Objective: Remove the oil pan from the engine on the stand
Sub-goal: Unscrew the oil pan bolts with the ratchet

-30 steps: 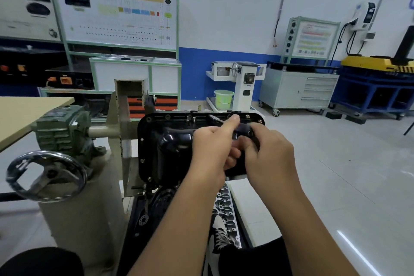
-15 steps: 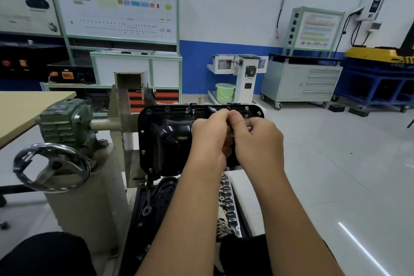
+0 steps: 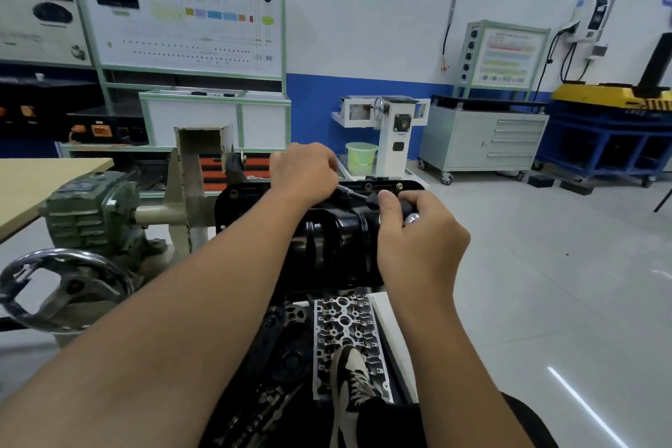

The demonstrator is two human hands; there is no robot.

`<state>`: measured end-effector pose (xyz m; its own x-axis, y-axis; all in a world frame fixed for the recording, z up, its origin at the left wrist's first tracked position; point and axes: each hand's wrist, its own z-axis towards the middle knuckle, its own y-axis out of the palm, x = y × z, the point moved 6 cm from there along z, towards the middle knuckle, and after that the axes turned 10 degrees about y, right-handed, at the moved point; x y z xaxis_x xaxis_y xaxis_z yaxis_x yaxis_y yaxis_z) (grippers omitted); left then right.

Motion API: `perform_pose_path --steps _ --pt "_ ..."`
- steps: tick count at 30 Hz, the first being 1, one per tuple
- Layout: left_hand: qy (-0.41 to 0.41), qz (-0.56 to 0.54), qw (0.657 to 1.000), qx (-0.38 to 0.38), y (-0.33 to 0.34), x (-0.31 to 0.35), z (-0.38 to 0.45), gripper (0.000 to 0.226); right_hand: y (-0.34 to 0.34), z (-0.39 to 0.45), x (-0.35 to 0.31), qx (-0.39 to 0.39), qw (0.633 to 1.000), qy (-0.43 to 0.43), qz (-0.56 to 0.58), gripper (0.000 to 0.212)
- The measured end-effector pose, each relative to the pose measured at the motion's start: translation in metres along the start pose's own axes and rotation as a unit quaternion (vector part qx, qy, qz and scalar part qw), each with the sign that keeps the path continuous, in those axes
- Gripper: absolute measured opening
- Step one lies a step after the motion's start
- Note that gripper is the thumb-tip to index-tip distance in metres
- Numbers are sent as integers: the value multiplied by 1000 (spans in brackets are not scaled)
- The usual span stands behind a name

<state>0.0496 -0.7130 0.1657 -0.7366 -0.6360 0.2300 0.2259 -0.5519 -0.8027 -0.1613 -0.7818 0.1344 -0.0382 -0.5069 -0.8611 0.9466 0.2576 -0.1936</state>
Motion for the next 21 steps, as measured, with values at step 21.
perform_pose_path --steps 21 --pt "-18 -221 971 -88 27 -21 12 50 20 -5 -9 -33 993 -114 1 26"
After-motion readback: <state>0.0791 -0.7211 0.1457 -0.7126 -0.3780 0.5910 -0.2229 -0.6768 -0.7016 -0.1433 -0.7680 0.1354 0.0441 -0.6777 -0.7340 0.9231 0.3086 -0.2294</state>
